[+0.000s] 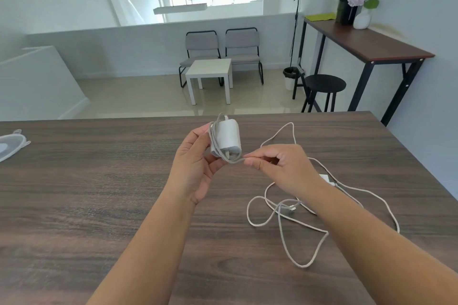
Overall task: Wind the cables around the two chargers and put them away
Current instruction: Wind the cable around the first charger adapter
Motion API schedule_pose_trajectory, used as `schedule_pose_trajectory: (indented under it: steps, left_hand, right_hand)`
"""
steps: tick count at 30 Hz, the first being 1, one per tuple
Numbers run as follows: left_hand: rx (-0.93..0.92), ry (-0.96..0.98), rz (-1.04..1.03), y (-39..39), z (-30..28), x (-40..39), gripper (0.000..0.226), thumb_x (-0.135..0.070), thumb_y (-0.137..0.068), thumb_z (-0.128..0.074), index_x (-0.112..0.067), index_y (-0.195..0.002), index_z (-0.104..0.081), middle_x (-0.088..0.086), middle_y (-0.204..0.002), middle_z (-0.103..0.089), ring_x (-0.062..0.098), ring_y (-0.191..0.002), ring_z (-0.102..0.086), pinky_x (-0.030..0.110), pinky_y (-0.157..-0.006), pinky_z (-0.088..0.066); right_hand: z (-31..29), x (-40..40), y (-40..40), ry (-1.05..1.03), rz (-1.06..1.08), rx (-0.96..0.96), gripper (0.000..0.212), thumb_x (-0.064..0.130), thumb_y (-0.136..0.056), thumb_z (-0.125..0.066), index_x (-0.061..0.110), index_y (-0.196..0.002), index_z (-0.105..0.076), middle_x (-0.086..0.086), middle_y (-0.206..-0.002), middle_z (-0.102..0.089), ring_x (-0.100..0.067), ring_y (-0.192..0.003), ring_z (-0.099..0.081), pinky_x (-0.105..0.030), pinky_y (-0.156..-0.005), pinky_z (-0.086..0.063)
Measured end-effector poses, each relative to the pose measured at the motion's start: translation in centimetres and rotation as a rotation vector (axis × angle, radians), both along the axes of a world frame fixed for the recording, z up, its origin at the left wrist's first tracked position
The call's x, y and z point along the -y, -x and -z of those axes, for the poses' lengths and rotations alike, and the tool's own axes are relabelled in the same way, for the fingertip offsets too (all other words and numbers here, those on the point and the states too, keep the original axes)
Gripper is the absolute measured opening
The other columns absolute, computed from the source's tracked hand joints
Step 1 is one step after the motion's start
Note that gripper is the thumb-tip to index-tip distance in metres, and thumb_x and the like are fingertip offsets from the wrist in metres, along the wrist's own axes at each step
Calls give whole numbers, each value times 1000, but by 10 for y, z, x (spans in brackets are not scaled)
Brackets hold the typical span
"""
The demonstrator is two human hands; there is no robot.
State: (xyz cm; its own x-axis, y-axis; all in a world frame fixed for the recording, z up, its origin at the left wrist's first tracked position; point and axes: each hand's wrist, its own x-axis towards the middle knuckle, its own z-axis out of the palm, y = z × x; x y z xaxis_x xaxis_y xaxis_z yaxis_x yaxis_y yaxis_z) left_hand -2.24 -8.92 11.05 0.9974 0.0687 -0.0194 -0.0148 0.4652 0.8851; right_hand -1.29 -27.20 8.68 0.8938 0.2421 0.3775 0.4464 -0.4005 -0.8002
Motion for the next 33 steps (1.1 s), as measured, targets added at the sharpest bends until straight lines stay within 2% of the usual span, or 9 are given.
schedule_pose_trajectory:
  steps: [7, 11, 14, 16, 18, 23, 26, 29, 33]
  left_hand:
    - [26, -70, 114, 3, 0, -7, 36, -28, -79, -63, -13, -111, -66, 4, -96, -72, 12, -65, -69, 25, -52, -57]
    - [17, -114, 144, 2, 0, -8, 41, -28, -79, -62, -11, -116, -66, 3, -95, -73, 11, -64, -68, 23, -50, -55]
    - [-6, -111, 152, 0, 2, -8, 31, -26, -84, -60, -12, -111, -66, 2, -90, -73, 11, -62, -68, 23, -50, -56]
    - [-50, -72, 135, -1, 3, -7, 23, -27, -87, -60, -15, -105, -68, 2, -87, -73, 12, -65, -68, 21, -51, -57]
    - [-81, -25, 120, -1, 4, -6, 30, -32, -80, -64, -15, -103, -69, 4, -88, -72, 14, -69, -67, 21, -53, -56]
    - [-77, -75, 119, -2, 8, -6, 21, -25, -94, -56, -16, -106, -70, 4, -97, -73, 18, -80, -66, 24, -59, -57]
    - [-83, -100, 116, -3, 10, -6, 24, -22, -97, -52, -15, -112, -69, 5, -102, -73, 20, -87, -66, 28, -65, -57]
    - [-106, -76, 87, -5, 9, -6, 32, -26, -93, -56, -10, -119, -67, 10, -113, -72, 24, -97, -66, 31, -73, -57]
    - [-131, 36, 96, -4, 6, -9, 30, -25, -86, -62, -7, -109, -70, 12, -104, -74, 22, -87, -73, 26, -64, -60]
  right_hand:
    - [-18, 11, -16, 175, 26, 58, 9, 31, -81, -75, 26, -88, -77, 16, -77, -70, 5, -73, -62, -8, -66, -43]
    - [-27, 11, -24, 285, 63, 103, 12, 37, -82, -73, 27, -87, -76, 15, -76, -68, 2, -70, -57, -19, -68, -45]
    - [-36, 12, -29, 331, 86, 125, 12, 41, -82, -71, 30, -86, -75, 13, -79, -70, -3, -74, -59, -29, -71, -50]
    - [-39, 11, -30, 317, 85, 117, 10, 41, -82, -71, 32, -83, -74, 15, -78, -70, -2, -77, -61, -27, -72, -50]
    - [-39, 10, -30, 279, 93, 85, 8, 42, -80, -73, 34, -81, -74, 18, -76, -69, 1, -76, -61, -23, -72, -49]
    - [-41, 15, -28, 333, 94, 27, 12, 46, -77, -73, 34, -78, -74, 13, -73, -70, -1, -71, -60, -26, -70, -49]
    - [-49, 17, -23, 383, 58, 26, 12, 42, -78, -73, 30, -78, -75, 12, -71, -70, -4, -69, -61, -30, -73, -52]
    - [-58, 21, -17, 400, 30, 16, 10, 39, -79, -75, 29, -77, -75, 18, -64, -66, 1, -64, -59, -25, -68, -49]
    - [-66, 30, -12, 384, -1, -19, 8, 37, -81, -73, 30, -76, -75, 20, -48, -54, 2, -51, -51, -20, -63, -44]
